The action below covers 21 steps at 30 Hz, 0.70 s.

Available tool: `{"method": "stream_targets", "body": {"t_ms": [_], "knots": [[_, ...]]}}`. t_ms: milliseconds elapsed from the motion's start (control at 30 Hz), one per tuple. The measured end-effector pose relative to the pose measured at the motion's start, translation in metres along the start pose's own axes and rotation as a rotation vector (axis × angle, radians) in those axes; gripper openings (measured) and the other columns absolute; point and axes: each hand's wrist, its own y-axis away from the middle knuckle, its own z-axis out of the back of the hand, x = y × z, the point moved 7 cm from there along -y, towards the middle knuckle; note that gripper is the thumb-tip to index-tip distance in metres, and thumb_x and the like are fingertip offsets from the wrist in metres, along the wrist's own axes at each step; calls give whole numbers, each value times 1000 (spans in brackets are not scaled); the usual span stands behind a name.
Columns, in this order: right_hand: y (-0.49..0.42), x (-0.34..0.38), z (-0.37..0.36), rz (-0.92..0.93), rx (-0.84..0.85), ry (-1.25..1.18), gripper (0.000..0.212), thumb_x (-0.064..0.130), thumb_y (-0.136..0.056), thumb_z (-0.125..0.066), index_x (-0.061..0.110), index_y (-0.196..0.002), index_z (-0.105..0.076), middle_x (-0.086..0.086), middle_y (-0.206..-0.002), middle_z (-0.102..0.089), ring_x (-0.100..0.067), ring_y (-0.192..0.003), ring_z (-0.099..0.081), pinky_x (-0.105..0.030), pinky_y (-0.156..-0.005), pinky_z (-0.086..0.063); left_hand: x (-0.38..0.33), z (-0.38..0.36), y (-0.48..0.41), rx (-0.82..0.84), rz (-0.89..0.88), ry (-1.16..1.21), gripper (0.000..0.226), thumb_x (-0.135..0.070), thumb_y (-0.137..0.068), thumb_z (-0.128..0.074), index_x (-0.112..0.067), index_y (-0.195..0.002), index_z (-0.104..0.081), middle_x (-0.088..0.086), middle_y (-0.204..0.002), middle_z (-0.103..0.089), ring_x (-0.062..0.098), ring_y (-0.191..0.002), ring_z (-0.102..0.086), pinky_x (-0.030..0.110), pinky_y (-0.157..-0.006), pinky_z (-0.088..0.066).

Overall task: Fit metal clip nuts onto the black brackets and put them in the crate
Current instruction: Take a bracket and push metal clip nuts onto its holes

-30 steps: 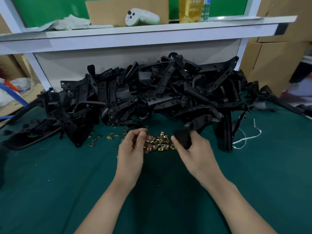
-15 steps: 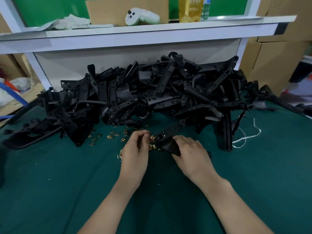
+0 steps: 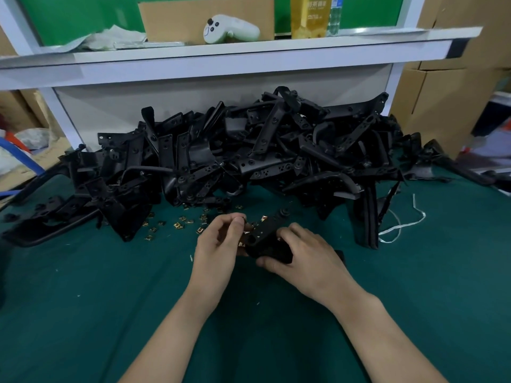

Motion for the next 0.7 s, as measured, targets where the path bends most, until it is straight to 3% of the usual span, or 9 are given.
{"method": "stream_targets", "body": {"t_ms": [133, 267, 433, 700], "knots": [[1, 1, 0, 62, 13, -12, 75, 83, -81, -29, 30, -126, -58, 14, -106, -51, -9, -96, -48, -27, -85, -34, 3, -5, 0, 75, 88, 129, 19, -25, -100, -61, -31, -92, -77, -4, -92, -75, 13, -90, -69, 38, -87, -55], [1, 0, -4, 83, 55, -27, 77, 85, -80, -28, 34, -129, -59, 17, -114, -53, -10, -106, -49, -27, -91, -33, 3, -6, 1, 92, 110, 186, 21, -25, -100, -59, -31, -95, -79, -1, -88, -72, 13, -84, -66, 37, -86, -53], [-1, 0, -4, 90, 50, -1, 81, 84, -79, -27, 31, -129, -61, 18, -115, -53, -7, -105, -43, -24, -88, -26, 0, -5, 2, 93, 91, 179, 21, -20, -103, -54, -23, -107, -75, 1, -90, -74, 15, -84, -65, 41, -90, -54], [-1, -1, -1, 89, -4, -16, 64, 80, -81, -33, 33, -117, -58, 22, -108, -51, -3, -97, -39, -26, -87, -27, 0, -6, 2, 106, 78, 164, 22, -16, -104, -54, -25, -108, -74, 0, -93, -76, 11, -85, -69, 34, -84, -57]]}}
